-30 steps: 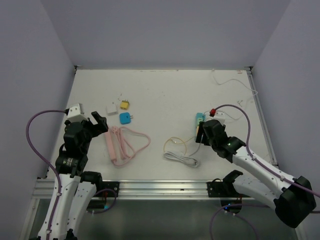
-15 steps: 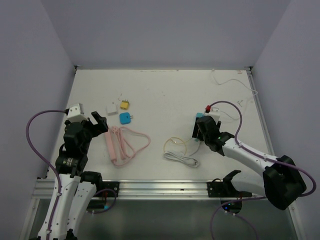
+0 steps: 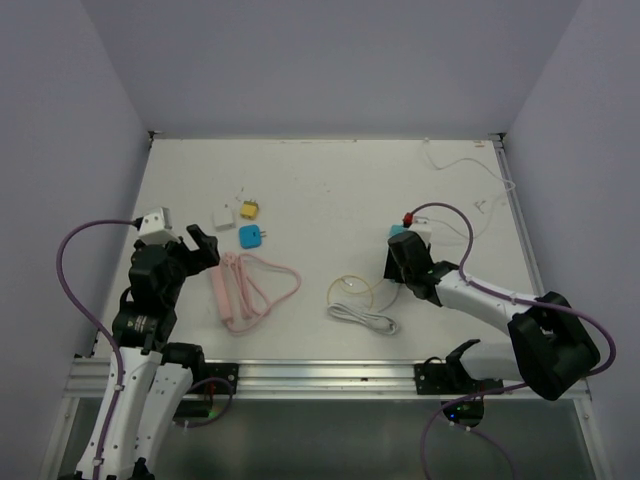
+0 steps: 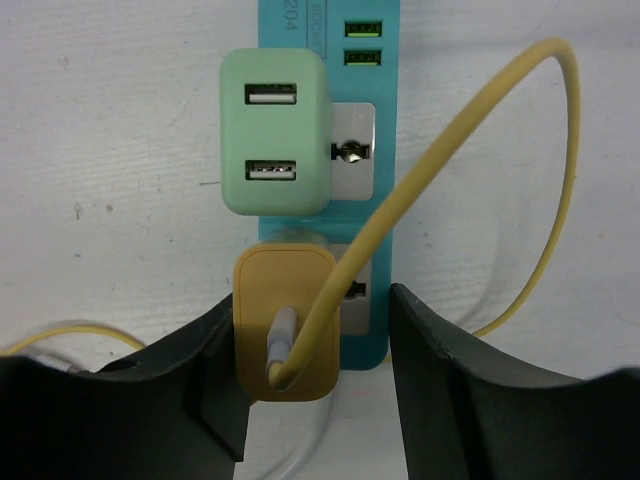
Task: Pull the plug off the socket
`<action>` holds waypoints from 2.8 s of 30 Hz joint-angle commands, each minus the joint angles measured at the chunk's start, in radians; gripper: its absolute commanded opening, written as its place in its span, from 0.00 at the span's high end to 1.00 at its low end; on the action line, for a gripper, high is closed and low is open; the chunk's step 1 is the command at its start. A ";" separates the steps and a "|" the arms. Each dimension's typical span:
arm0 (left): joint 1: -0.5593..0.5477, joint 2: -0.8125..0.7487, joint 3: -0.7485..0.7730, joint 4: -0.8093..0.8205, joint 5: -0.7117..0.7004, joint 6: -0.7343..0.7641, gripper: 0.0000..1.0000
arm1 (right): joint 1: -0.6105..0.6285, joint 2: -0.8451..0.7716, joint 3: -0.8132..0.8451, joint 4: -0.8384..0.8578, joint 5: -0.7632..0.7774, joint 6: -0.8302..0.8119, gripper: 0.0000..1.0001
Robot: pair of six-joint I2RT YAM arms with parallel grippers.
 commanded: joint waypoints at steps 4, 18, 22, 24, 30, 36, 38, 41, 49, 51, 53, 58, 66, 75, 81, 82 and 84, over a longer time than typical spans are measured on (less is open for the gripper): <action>0.006 0.020 -0.015 0.097 0.165 0.003 0.08 | -0.001 0.005 -0.008 0.100 -0.204 -0.059 0.80; -0.031 0.287 -0.058 0.260 0.516 -0.328 0.08 | 0.012 -0.023 -0.045 0.286 -0.689 -0.084 1.00; -0.155 0.394 -0.034 0.300 0.394 -0.416 0.09 | 0.032 0.003 -0.054 0.361 -0.757 -0.062 1.00; -0.245 0.448 0.000 0.309 0.361 -0.469 0.09 | 0.046 0.019 -0.057 0.386 -0.762 -0.058 1.00; -0.391 0.649 0.066 0.367 0.232 -0.613 0.10 | 0.077 0.057 -0.067 0.432 -0.739 -0.050 1.00; -0.485 0.833 0.153 0.410 0.149 -0.667 0.13 | 0.078 0.082 -0.085 0.491 -0.743 -0.016 1.00; -0.499 0.891 0.173 0.424 0.132 -0.684 0.14 | 0.078 0.088 -0.097 0.510 -0.743 -0.001 1.00; -0.523 0.962 0.190 0.474 0.105 -0.704 0.16 | 0.078 0.097 -0.102 0.530 -0.745 0.007 1.00; -0.568 1.104 0.218 0.548 0.088 -0.732 0.20 | 0.078 0.097 -0.113 0.545 -0.746 0.011 1.00; -0.571 1.123 0.222 0.568 0.091 -0.738 0.22 | 0.080 0.100 -0.117 0.551 -0.746 0.013 1.00; -0.572 1.154 0.229 0.585 0.092 -0.744 0.25 | 0.078 0.100 -0.123 0.560 -0.748 0.019 1.00; -0.580 1.189 0.219 0.627 0.083 -0.765 0.32 | 0.078 0.102 -0.126 0.568 -0.751 0.022 1.00; -0.585 1.210 0.215 0.665 0.075 -0.788 0.64 | 0.078 0.100 -0.130 0.574 -0.756 0.027 1.00; -0.592 1.129 0.173 0.635 0.049 -0.790 1.00 | 0.078 -0.022 -0.087 0.397 -0.730 0.007 0.62; -0.592 1.085 0.175 0.561 0.002 -0.755 1.00 | 0.078 -0.121 -0.027 0.248 -0.685 -0.001 0.28; -0.592 1.079 0.173 0.556 -0.006 -0.750 1.00 | 0.078 -0.137 -0.022 0.225 -0.687 0.010 0.26; -0.592 1.072 0.173 0.532 -0.020 -0.747 1.00 | 0.078 -0.150 -0.016 0.212 -0.687 0.028 0.23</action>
